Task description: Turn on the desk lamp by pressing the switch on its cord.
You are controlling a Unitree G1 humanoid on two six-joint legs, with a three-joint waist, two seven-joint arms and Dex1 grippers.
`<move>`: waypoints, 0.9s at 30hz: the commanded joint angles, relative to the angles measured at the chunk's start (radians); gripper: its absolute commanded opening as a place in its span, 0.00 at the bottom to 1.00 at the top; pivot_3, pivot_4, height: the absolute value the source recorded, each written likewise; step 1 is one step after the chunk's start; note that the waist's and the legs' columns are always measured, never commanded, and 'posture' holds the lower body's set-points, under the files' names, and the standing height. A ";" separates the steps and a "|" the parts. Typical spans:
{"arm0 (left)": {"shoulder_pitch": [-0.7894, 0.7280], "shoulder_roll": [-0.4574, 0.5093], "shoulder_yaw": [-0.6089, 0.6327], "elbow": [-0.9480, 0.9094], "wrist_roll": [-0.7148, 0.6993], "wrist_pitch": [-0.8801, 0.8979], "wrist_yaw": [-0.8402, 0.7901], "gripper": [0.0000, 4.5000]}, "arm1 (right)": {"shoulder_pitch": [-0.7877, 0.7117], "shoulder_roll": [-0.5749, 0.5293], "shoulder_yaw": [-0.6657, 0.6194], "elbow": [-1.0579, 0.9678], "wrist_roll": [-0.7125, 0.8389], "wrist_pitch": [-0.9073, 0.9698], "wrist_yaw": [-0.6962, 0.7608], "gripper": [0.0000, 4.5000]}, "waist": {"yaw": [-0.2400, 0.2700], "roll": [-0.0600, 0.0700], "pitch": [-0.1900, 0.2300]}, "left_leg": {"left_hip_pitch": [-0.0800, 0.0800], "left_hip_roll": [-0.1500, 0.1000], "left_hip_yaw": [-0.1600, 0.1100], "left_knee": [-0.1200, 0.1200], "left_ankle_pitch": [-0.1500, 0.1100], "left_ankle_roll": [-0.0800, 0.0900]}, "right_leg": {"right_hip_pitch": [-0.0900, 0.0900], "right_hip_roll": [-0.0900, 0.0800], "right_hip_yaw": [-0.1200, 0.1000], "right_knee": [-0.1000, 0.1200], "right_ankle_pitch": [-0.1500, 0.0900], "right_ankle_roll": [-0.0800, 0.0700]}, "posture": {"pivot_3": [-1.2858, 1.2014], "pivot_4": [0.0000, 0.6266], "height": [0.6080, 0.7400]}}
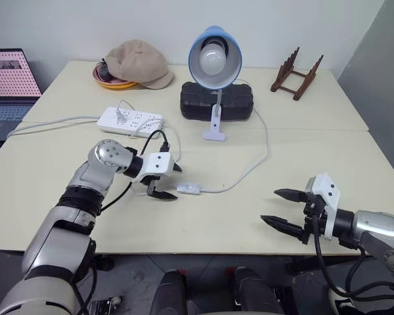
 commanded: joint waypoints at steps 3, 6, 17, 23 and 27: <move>-0.052 -0.041 0.017 0.052 -0.001 -0.032 -0.009 0.99 | 0.022 0.002 -0.047 -0.044 0.008 -0.011 -0.028 1.00 | 0.000 0.000 0.000 | 0.000 0.000 0.000 0.000 0.000 0.000 | 0.000 0.000 0.000 0.000 0.000 0.000 | 0.52 0.24 1.00; -0.054 -0.045 0.022 0.056 0.000 -0.035 -0.022 0.91 | 0.020 0.005 -0.061 -0.043 0.023 -0.005 -0.036 1.00 | -0.002 0.000 0.000 | 0.000 0.000 0.000 0.000 0.000 0.000 | 0.000 0.000 0.000 0.000 0.000 0.000 | 0.52 0.24 1.00; -0.035 -0.026 0.020 0.061 0.012 -0.040 -0.061 0.37 | 0.008 -0.006 -0.055 -0.023 0.018 -0.014 -0.021 1.00 | -0.002 0.000 0.000 | 0.000 0.000 -0.001 0.000 0.000 0.000 | 0.000 0.000 0.000 0.000 0.000 0.000 | 0.52 0.24 1.00; -0.035 -0.067 0.056 0.022 -0.035 0.053 -0.041 0.24 | -0.036 0.021 -0.028 0.001 0.029 -0.004 -0.035 1.00 | -0.002 0.000 0.000 | 0.000 0.000 -0.001 0.000 0.000 0.000 | 0.000 0.000 0.000 0.000 0.000 0.000 | 0.52 0.24 1.00; -0.014 -0.109 0.114 -0.159 -0.147 0.343 -0.026 0.24 | -0.058 0.102 -0.033 -0.005 0.107 0.082 -0.128 1.00 | -0.001 0.000 0.000 | -0.001 0.000 -0.002 0.000 0.000 0.000 | 0.000 0.000 -0.001 0.000 0.000 0.000 | 0.52 0.24 1.00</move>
